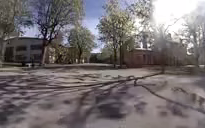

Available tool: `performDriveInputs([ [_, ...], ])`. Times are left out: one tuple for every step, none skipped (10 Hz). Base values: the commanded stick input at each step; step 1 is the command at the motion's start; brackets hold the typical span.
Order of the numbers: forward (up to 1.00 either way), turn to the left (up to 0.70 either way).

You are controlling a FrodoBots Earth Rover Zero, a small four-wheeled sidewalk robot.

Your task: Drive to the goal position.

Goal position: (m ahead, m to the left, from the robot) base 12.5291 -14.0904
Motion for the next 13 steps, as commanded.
performDriveInputs([
  [1.0,0.0],
  [1.0,0.0],
  [1.0,0.0],
  [1.0,0.0],
  [1.0,0.0],
  [1.0,0.0],
  [1.0,0.0],
  [1.0,0.0],
  [1.0,0.0],
  [1.0,0.0],
  [1.0,0.0],
  [1.0,0.0],
  [1.0,0.0],
])
